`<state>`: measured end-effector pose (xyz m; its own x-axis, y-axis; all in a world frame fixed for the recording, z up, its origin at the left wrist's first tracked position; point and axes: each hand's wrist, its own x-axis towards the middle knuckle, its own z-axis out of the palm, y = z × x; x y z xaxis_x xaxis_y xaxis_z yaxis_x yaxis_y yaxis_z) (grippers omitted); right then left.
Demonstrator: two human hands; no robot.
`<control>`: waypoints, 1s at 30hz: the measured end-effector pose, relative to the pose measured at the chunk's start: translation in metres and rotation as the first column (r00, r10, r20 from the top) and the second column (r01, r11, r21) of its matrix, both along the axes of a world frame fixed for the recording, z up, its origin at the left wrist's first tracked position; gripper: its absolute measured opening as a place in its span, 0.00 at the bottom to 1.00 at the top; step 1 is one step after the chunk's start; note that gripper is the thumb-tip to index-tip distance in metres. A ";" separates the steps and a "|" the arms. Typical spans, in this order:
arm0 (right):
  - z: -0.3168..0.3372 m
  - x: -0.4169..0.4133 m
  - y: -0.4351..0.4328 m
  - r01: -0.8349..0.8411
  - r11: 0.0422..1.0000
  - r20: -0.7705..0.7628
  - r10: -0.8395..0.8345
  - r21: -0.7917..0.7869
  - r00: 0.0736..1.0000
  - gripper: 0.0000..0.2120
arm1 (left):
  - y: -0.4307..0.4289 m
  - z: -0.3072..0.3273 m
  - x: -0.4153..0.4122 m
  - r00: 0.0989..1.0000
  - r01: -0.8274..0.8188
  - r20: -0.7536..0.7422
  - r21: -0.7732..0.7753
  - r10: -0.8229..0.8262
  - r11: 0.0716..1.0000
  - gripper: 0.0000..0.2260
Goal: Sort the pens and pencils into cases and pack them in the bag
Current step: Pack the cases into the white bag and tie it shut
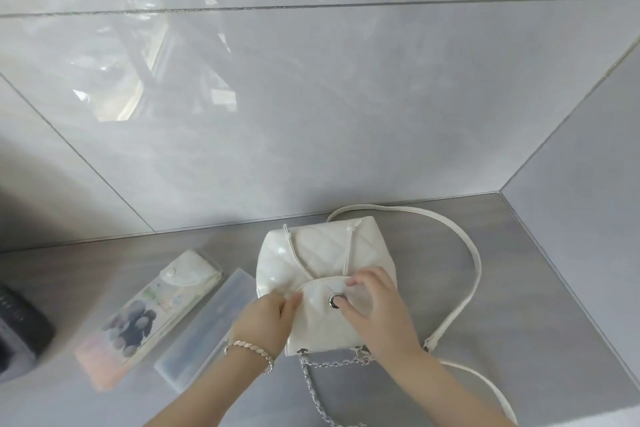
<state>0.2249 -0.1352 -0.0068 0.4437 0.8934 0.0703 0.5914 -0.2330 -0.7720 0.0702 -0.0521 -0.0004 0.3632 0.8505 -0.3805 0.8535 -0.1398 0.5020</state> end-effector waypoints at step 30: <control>-0.017 0.028 0.020 -0.435 0.886 -0.042 0.435 -0.161 0.900 0.04 | -0.003 -0.008 0.007 0.967 0.140 -0.217 0.009 -0.135 0.990 0.23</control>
